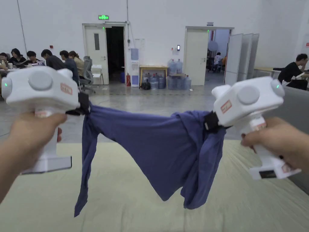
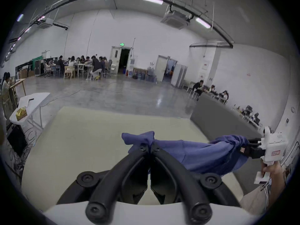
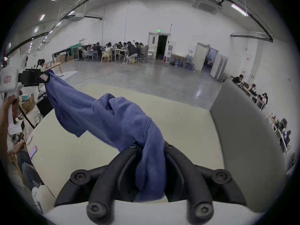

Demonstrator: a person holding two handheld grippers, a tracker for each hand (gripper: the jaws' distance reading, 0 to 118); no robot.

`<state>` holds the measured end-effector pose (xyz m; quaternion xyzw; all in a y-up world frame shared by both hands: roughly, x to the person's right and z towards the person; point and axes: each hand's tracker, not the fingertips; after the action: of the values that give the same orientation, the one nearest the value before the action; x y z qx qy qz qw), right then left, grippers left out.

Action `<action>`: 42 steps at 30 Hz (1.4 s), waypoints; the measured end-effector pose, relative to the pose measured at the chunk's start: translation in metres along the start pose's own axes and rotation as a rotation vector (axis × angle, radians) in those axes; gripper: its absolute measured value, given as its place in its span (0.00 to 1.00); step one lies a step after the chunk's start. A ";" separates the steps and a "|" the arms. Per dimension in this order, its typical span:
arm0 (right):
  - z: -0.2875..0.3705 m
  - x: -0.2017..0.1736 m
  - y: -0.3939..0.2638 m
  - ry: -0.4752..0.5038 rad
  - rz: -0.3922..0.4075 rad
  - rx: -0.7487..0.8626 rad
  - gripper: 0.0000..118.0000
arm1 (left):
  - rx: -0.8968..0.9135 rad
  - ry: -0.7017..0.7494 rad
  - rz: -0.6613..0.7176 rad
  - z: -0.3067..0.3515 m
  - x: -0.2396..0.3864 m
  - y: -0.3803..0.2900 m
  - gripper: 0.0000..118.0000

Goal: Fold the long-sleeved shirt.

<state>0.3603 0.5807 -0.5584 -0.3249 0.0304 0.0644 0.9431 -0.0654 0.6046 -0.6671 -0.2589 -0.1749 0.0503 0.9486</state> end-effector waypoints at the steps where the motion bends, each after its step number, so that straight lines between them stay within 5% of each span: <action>1: -0.017 -0.005 -0.022 -0.001 -0.023 -0.039 0.19 | -0.039 0.020 0.009 -0.007 -0.001 -0.026 0.00; 8: -0.108 -0.047 -0.190 0.076 -0.131 -0.257 0.19 | -0.262 0.088 -0.007 -0.048 -0.015 -0.212 0.00; 15: -0.087 -0.077 -0.341 0.180 -0.245 -0.397 0.19 | -0.464 0.094 0.120 -0.017 -0.052 -0.375 0.00; 23: 0.001 -0.129 -0.434 0.212 -0.265 -0.424 0.18 | -0.511 0.106 0.087 0.068 -0.063 -0.467 0.00; 26: 0.010 -0.157 -0.460 0.171 -0.179 -0.488 0.19 | -0.576 0.141 0.060 0.081 -0.063 -0.501 0.00; 33: -0.022 -0.163 -0.497 0.181 -0.268 -0.575 0.18 | -0.633 0.149 0.125 0.067 -0.073 -0.537 0.00; 35: -0.021 -0.156 -0.483 0.209 -0.322 -0.631 0.35 | -0.662 0.159 0.153 0.067 -0.072 -0.526 0.00; 36: -0.012 -0.148 -0.472 0.243 -0.374 -0.619 0.56 | -0.645 0.160 0.195 0.076 -0.072 -0.517 0.10; 37: 0.001 -0.142 -0.461 0.267 -0.399 -0.593 0.81 | -0.564 0.157 0.216 0.090 -0.069 -0.503 0.48; 38: 0.017 -0.139 -0.451 0.246 -0.394 -0.562 1.00 | -0.515 0.165 0.197 0.101 -0.067 -0.494 1.00; 42: 0.074 -0.117 -0.418 0.224 -0.322 -0.378 1.00 | -0.442 0.118 0.163 0.146 -0.045 -0.471 1.00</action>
<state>0.3051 0.2878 -0.2342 -0.5007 0.0699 -0.1181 0.8547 -0.1574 0.2599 -0.3241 -0.4757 -0.1047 0.0722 0.8704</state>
